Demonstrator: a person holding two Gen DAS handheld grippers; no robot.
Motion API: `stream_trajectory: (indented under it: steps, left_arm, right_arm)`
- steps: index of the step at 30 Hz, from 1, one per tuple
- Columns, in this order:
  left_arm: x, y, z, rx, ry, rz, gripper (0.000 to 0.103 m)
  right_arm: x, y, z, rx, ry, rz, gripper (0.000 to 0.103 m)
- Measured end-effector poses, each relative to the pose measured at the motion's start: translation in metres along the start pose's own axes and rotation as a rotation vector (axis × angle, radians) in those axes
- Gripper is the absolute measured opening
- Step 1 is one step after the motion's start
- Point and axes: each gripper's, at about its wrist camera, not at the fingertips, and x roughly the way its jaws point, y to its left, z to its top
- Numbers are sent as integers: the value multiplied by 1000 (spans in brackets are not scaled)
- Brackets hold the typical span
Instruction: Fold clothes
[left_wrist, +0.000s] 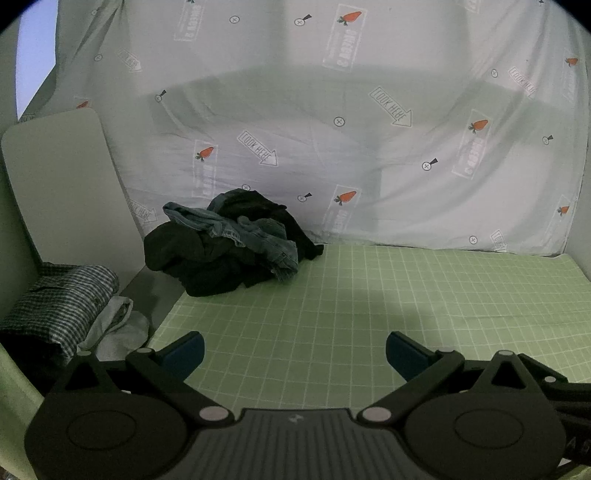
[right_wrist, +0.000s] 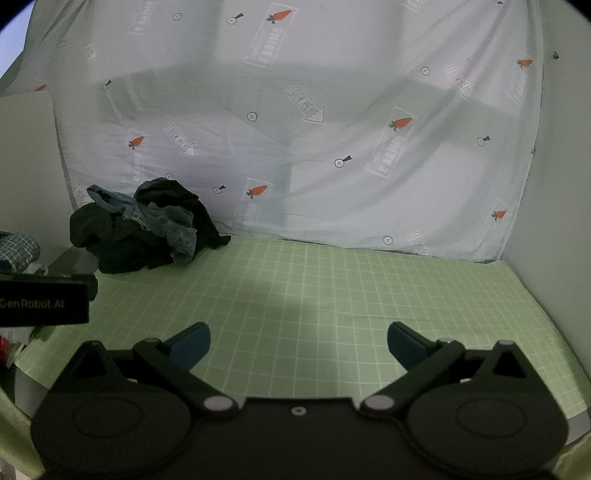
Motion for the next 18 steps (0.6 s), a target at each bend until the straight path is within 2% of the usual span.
stream_trajectory:
  steps: [18]
  left_arm:
    - [3, -3, -1, 0, 1, 4, 103]
  right_arm:
    - [1, -6, -2, -3, -9, -11, 103]
